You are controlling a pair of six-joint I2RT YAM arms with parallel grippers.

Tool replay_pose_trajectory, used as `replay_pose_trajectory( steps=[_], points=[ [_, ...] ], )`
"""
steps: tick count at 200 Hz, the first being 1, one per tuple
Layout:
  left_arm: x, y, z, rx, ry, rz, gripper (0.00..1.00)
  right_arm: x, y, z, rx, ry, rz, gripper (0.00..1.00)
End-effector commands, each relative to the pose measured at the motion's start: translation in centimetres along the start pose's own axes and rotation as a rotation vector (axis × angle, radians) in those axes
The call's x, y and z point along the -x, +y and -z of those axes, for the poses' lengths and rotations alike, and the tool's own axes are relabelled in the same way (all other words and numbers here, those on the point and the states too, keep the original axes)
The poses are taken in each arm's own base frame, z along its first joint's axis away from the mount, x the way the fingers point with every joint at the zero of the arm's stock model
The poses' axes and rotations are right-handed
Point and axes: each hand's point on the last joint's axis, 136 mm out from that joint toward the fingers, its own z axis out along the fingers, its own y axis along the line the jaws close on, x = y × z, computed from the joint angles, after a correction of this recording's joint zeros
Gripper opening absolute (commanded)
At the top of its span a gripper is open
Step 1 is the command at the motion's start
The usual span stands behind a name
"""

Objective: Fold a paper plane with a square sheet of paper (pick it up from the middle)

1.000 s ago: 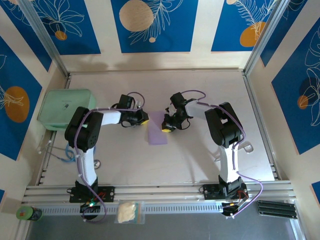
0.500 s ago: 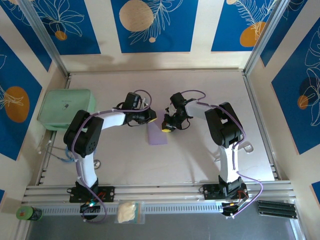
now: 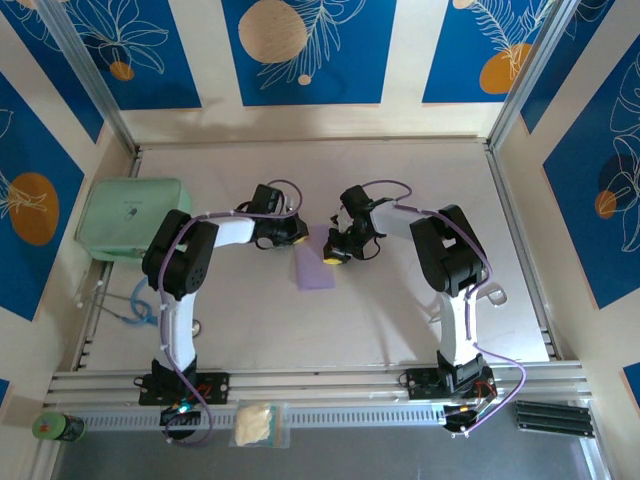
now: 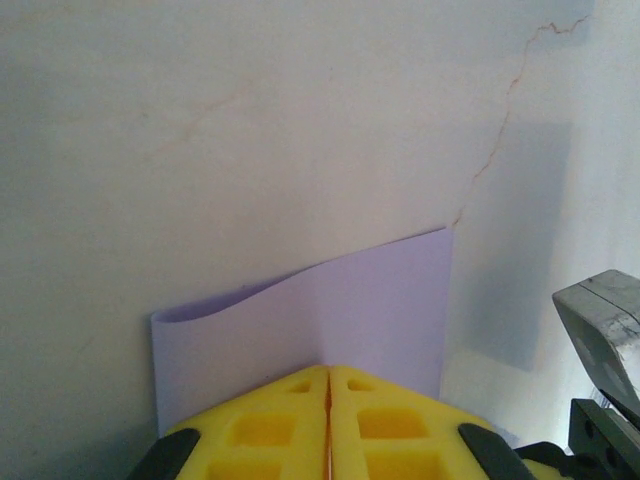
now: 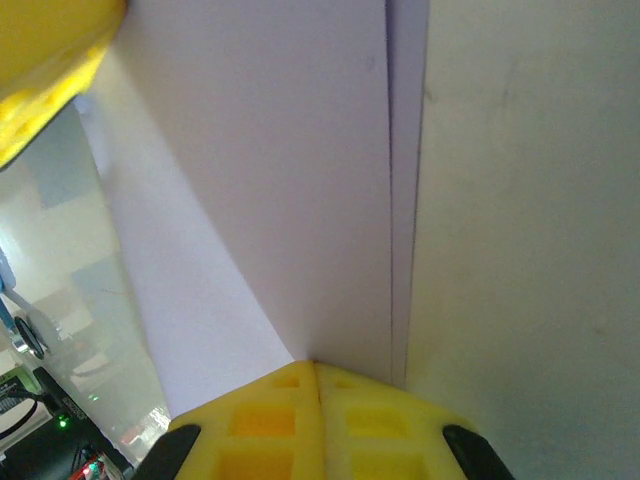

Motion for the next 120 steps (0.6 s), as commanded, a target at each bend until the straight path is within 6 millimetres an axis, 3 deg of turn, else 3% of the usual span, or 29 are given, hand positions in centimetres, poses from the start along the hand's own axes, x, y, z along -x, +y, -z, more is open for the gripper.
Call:
replay_pose_trajectory(
  steps=[1,34,71,93,120],
  points=[
    [1.7,4.7,0.8,0.135,-0.035,0.017,0.10,-6.3,-13.9,-2.4,-0.502,0.163,-0.181,0.01],
    [3.6,6.2,1.6,0.152,-0.052,0.013,0.10,-6.1,-13.9,-2.3,-0.505,0.162,-0.174,0.01],
    [5.9,6.4,2.4,0.138,-0.063,0.007,0.10,-6.0,-13.5,-2.4,-0.499,0.165,-0.153,0.01],
    [6.9,3.6,4.1,0.087,-0.081,-0.023,0.11,-5.5,-12.6,-2.2,-0.485,0.153,-0.115,0.01],
    [7.3,0.3,7.7,0.038,-0.139,-0.039,0.14,-4.0,-9.0,-1.6,-0.439,0.121,0.015,0.01]
  ],
)
